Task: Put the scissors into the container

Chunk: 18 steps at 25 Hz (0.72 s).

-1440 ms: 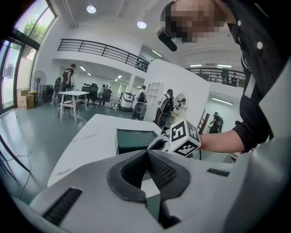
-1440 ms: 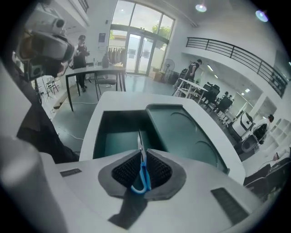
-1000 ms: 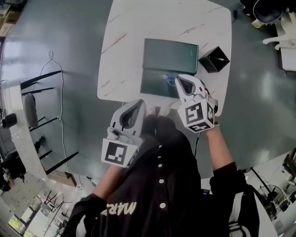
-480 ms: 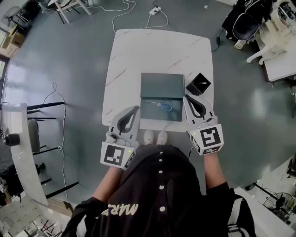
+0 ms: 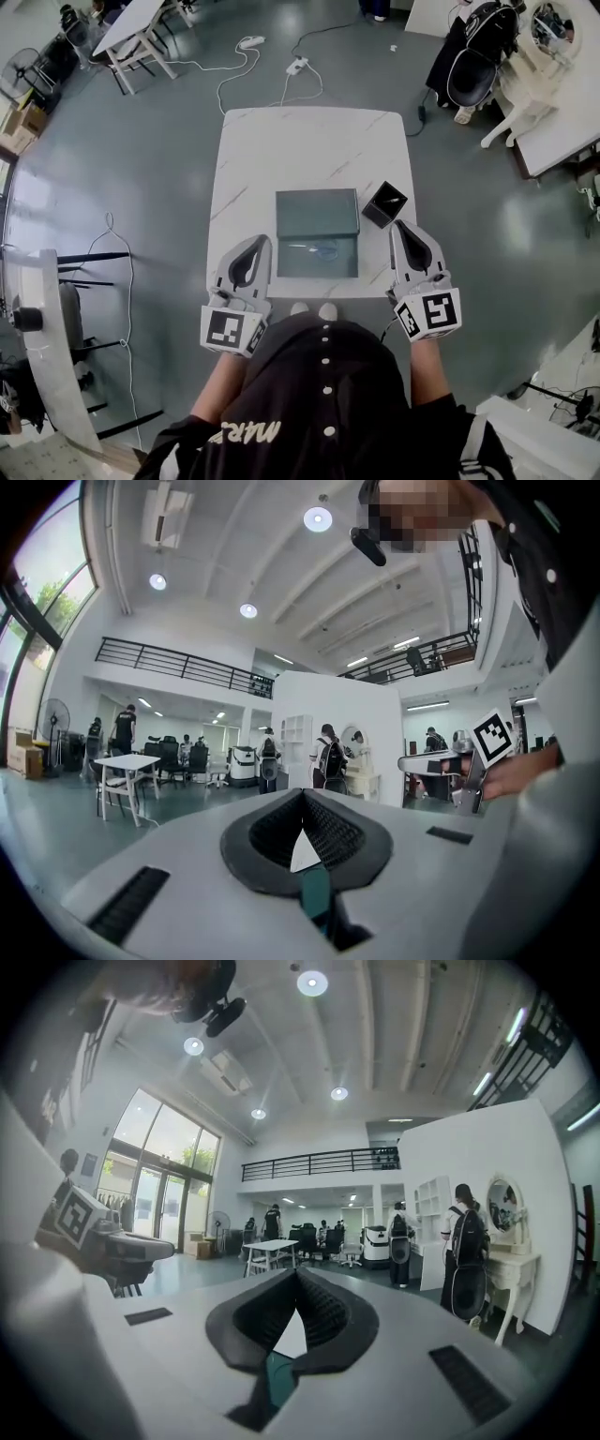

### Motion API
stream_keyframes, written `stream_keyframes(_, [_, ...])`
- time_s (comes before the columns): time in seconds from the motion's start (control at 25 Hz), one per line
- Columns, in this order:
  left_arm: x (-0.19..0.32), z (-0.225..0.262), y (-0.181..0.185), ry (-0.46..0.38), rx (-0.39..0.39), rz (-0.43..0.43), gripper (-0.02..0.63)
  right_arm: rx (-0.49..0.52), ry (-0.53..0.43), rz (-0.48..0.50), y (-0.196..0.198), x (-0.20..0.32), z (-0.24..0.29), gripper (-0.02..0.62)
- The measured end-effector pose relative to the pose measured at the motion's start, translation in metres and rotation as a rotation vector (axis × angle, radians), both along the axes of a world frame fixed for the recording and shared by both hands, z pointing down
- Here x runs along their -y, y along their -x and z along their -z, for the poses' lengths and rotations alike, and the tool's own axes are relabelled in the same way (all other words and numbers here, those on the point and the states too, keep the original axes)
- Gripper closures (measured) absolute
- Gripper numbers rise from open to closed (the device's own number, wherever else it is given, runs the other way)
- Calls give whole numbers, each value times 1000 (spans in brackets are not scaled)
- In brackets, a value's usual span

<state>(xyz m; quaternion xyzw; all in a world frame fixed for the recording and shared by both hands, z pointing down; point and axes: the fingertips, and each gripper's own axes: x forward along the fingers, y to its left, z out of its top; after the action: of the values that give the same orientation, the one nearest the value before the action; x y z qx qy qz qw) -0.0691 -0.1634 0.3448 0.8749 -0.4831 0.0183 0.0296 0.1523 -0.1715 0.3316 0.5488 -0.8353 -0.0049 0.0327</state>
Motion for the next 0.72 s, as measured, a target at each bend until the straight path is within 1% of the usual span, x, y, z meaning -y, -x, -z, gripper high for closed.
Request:
stream_keyframes(0.08, [-2, 3, 4, -14, -5, 14, 580, 29, -37, -49, -16, -8, 3, 581])
stream_keyframes(0.2, [-4, 5, 11, -33, -3, 35, 580, 42, -102, -139, -38, -19, 6, 581])
stream_keyframes(0.28, [-3, 3, 16, -25, 10, 43, 580, 52, -136, -184, -47, -24, 11, 581])
stream_keyframes(0.36, [-2, -1, 19, -16, 19, 51, 580, 67, -147, -209, -54, -28, 12, 582])
stream_keyframes(0.48, [-2, -1, 22, -15, 22, 60, 580, 74, -138, -221, -59, -31, 8, 581])
stream_keyframes(0.72, [-6, -2, 18, -9, 29, 52, 580, 70, -127, -187, -51, -33, 7, 581])
